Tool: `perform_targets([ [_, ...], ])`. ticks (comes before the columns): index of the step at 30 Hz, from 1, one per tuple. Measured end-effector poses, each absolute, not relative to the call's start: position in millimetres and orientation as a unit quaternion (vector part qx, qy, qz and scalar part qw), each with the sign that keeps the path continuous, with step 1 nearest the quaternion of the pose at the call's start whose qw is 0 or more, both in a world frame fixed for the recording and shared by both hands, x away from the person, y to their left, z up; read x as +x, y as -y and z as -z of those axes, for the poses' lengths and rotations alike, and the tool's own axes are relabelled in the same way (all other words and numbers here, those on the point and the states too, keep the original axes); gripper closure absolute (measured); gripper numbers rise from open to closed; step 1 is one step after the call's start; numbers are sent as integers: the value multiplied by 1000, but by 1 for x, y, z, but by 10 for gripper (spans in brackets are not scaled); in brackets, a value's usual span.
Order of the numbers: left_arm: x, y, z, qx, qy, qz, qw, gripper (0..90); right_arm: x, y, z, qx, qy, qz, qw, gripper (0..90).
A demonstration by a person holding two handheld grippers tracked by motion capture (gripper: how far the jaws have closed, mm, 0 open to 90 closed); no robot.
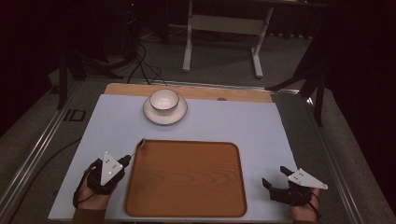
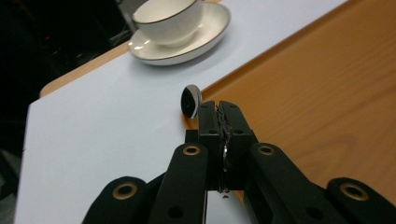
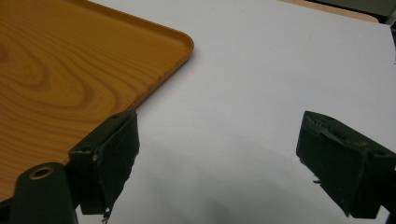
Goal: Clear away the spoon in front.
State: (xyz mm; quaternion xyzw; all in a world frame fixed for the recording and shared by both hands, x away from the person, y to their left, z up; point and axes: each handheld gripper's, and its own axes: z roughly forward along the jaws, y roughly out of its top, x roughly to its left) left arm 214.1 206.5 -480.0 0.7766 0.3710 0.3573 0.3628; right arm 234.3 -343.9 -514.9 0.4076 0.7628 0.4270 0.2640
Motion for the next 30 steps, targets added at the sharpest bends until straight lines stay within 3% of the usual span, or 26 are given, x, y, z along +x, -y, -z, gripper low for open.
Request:
perform_targets([
  [8, 212, -195, 487, 796, -356, -354, 337, 857, 234, 344, 515, 407, -764, -427, 263, 132],
  [19, 202, -186, 492, 802, -355, -330, 349, 742, 234, 344, 515, 407, -764, -426, 263, 132],
  [24, 199, -187, 489, 787, -361, -316, 387, 599, 234, 343, 515, 407, -764, -426, 262, 132],
  [30, 205, -195, 484, 768, -380, -312, 410, 519, 235, 343, 515, 407, -764, -426, 262, 132],
])
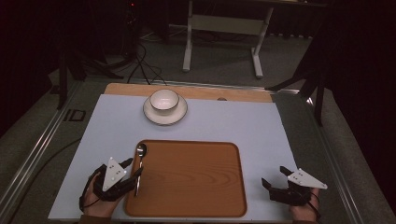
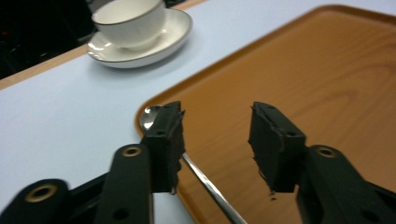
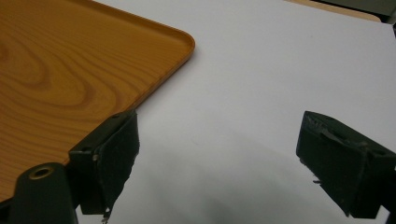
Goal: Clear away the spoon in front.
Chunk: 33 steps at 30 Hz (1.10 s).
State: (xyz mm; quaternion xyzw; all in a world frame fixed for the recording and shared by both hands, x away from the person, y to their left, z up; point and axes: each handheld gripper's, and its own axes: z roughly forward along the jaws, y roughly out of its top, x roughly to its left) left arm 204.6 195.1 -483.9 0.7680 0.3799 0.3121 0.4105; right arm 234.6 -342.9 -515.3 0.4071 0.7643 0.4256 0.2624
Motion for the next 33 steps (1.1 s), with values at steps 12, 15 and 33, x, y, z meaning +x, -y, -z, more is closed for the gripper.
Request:
perform_targets([
  [12, 225, -215, 464, 735, -418, -343, 411, 439, 235, 343, 515, 407, -764, -426, 263, 132],
  [15, 232, -221, 460, 726, -426, -351, 410, 436, 235, 343, 515, 406, -765, -425, 263, 132],
  [33, 260, -260, 479, 699, -484, -352, 391, 434, 235, 346, 515, 410, -762, -426, 265, 132],
])
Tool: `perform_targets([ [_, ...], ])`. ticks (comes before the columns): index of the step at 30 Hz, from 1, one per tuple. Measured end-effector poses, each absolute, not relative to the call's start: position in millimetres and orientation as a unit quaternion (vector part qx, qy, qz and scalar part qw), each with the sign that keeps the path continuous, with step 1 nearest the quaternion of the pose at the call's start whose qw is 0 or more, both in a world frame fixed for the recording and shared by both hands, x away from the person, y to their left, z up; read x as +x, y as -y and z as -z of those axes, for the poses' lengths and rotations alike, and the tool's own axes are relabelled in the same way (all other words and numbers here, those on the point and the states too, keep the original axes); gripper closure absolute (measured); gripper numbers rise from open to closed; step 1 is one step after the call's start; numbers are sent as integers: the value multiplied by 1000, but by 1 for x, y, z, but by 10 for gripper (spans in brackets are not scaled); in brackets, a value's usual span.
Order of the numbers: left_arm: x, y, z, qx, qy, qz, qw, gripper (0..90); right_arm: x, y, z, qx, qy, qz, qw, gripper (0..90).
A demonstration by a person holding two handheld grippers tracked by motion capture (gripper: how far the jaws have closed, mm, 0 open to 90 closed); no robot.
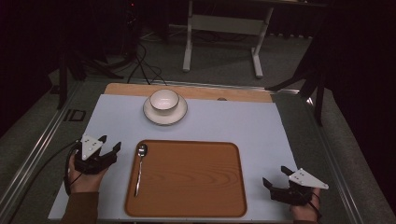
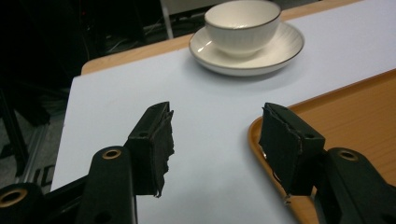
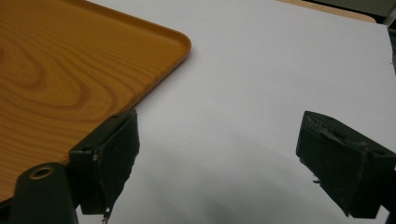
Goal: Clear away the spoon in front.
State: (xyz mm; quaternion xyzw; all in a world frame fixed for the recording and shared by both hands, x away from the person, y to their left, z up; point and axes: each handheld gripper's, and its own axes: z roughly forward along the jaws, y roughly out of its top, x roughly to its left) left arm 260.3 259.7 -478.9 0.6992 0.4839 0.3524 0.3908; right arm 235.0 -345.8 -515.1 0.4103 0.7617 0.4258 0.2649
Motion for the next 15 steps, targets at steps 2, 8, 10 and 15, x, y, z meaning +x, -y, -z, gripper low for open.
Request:
perform_targets([
  [2, 263, -263, 483, 696, -491, -349, 391, 434, 236, 347, 515, 410, -762, -425, 266, 132],
  [8, 271, -270, 492, 690, -510, -335, 389, 445, 237, 349, 516, 413, -761, -424, 267, 132],
  [10, 273, -272, 495, 690, -515, -332, 386, 445, 237, 350, 517, 415, -759, -423, 268, 132],
  [15, 284, -276, 507, 694, -526, -323, 372, 445, 240, 353, 518, 420, -758, -422, 266, 132],
])
